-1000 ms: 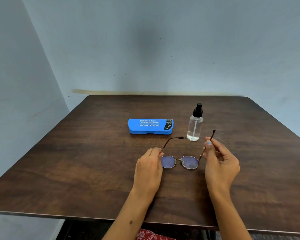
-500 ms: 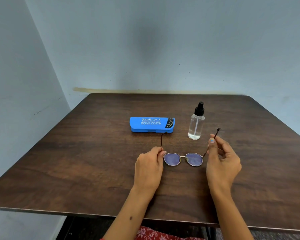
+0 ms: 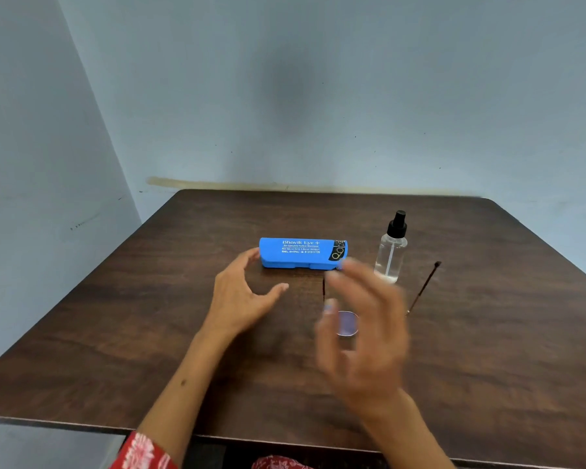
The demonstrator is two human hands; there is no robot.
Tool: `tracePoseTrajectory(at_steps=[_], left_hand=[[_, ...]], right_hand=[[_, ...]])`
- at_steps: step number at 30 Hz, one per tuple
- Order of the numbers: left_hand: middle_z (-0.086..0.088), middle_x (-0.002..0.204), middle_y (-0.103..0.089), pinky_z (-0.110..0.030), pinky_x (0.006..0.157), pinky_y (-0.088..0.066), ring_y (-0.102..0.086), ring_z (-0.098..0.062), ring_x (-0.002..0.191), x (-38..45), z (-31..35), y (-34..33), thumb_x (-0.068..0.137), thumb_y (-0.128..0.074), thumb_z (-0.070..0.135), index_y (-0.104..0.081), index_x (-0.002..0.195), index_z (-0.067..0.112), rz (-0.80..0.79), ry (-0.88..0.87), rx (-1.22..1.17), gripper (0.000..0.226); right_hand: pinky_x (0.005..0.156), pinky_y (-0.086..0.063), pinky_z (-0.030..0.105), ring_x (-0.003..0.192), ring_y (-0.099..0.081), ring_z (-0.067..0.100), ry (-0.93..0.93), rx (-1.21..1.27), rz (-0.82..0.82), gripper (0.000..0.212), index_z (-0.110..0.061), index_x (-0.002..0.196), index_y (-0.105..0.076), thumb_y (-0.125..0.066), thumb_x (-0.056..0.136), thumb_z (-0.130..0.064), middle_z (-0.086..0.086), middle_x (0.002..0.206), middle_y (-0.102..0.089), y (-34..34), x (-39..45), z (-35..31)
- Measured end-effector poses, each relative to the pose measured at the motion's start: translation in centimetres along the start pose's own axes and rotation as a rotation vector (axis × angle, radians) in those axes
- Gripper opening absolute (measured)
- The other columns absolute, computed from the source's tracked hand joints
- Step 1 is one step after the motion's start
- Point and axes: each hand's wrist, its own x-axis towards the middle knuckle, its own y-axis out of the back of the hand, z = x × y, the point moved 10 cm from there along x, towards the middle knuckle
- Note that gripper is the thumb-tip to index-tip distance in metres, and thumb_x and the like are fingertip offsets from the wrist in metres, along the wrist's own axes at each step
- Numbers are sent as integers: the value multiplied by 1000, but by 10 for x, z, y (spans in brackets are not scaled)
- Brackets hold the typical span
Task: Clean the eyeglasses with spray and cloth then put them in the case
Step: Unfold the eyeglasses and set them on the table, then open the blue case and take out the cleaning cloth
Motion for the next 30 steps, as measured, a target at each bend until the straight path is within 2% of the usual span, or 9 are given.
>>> tracePoseTrajectory(at_steps=[3, 5, 7, 8, 11, 15, 19, 26, 30], left_hand=[[-3, 139, -49, -22, 102, -32, -45, -14, 126, 28, -27, -8, 71, -77, 19, -42, 136, 15, -125, 91, 49, 74], [-4, 145, -42, -26, 106, -30, -40, -17, 131, 41, -44, -15, 71, -77, 21, -37, 141, 16, -199, 127, 108, 80], [-7, 148, -38, -29, 108, -29, -37, -20, 134, 48, -53, -21, 69, -79, 23, -34, 143, 12, -254, 124, 110, 87], [-8, 148, -37, -30, 109, -29, -37, -21, 135, 50, -57, -25, 67, -80, 24, -33, 143, 10, -275, 124, 107, 91], [-8, 148, -38, -32, 109, -33, -38, -21, 134, 53, -69, -33, 64, -83, 34, -31, 144, 11, -305, 136, 103, 98], [-6, 148, -38, -35, 109, -34, -38, -20, 133, 56, -76, -38, 58, -83, 47, -30, 144, 14, -324, 129, 117, 106], [-3, 148, -39, -36, 110, -34, -38, -19, 134, 57, -82, -37, 51, -86, 50, -31, 144, 16, -304, 146, 74, 113], [-3, 146, -41, -34, 109, -33, -39, -18, 133, 63, -85, -32, 52, -89, 38, -32, 144, 15, -277, 142, 21, 110], [-4, 139, -48, -24, 98, -38, -47, -12, 120, 63, -81, -28, 57, -88, 26, -36, 141, 12, -263, 109, -5, 99]], right_hand=[[87, -49, 32, 100, -60, 24, 68, -3, -337, 36, -5, 114, -60, -52, 79, -4, 13, 111, -65, -76, -14, -14], [85, -50, 31, 99, -62, 24, 15, -164, -539, 42, -3, 113, -63, -53, 73, -7, 13, 111, -66, -124, -28, 5], [86, -50, 30, 105, -62, 27, -120, -321, -730, 53, 2, 119, -60, -67, 67, -6, 17, 117, -64, -160, -38, 35], [95, -46, 31, 118, -55, 30, -194, -395, -830, 60, 5, 129, -50, -68, 73, -4, 21, 128, -56, -174, -44, 51], [116, -14, 36, 144, -12, 33, -356, -511, -1058, 57, 5, 147, -6, -35, 98, -5, 24, 154, -12, -198, -63, 92], [117, -3, 40, 145, 3, 33, -416, -667, -1116, 78, 4, 146, 6, -49, 97, -19, 22, 156, 1, -208, -61, 117], [118, -3, 41, 145, 1, 33, -428, -764, -1205, 95, 4, 147, 4, -63, 88, -30, 22, 156, -1, -211, -61, 132], [115, -21, 38, 140, -26, 33, -358, -751, -1179, 75, 4, 145, -22, -63, 88, -24, 22, 149, -29, -220, -58, 122], [99, -38, 34, 119, -49, 27, -291, -739, -1124, 49, -2, 130, -45, -63, 87, -17, 15, 127, -54, -230, -55, 108]])
